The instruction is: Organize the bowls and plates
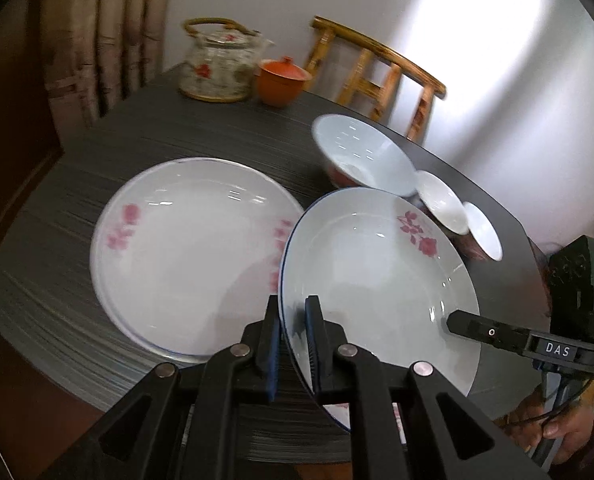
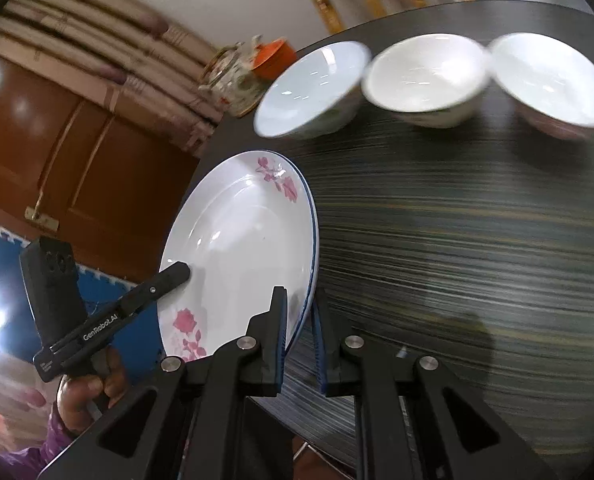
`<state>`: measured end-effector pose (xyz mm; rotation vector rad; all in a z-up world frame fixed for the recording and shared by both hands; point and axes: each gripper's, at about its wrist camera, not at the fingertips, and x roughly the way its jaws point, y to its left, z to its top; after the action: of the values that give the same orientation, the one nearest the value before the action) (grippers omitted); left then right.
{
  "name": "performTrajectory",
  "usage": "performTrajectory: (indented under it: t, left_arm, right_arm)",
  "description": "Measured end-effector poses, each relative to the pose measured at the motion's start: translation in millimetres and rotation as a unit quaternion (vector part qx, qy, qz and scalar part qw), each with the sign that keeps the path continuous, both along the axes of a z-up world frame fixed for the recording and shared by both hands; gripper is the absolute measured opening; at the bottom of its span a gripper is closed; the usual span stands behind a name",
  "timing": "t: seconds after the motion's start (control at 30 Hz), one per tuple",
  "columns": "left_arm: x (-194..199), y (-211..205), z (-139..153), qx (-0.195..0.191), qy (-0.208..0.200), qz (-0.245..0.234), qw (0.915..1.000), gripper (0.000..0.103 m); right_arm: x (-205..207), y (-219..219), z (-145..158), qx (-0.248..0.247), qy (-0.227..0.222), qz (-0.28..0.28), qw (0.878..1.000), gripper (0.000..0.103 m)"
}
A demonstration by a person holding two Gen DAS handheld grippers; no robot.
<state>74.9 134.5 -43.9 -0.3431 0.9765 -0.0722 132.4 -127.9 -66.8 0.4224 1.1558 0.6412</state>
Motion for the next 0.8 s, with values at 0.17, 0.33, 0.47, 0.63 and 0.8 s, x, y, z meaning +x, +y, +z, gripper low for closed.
performTrajectory:
  t: [0.17,0.33,0.47,0.63,0.8]
  left_arm:
    - [-5,30,-4,-0.001,0.0,0.028,0.9996,0.011]
    - [-6,49,-10,-0.003,0.002,0.045,0.999,0.012]
    - [-5,56,-15,0.002,0.003,0.054,0.9985,0.012]
    - [-4,62,-22,0.005,0.01,0.061,0.9981,0.013]
    - [-1,65,-27,0.018,0.015,0.062,0.9978,0.013]
  right_arm:
    - [10,38,0,-0.009,0.006,0.022,1.0,0.013]
    - [18,63,-3,-0.014,0.016,0.036,0.999,0.014]
    - [23,71,-6,-0.015,0.025,0.039,0.999,0.014]
    - [30,82,-12,-0.019,0.038,0.042,0.998,0.014]
    - [30,88,-12,-0.022,0.044,0.041,0.998,0.014]
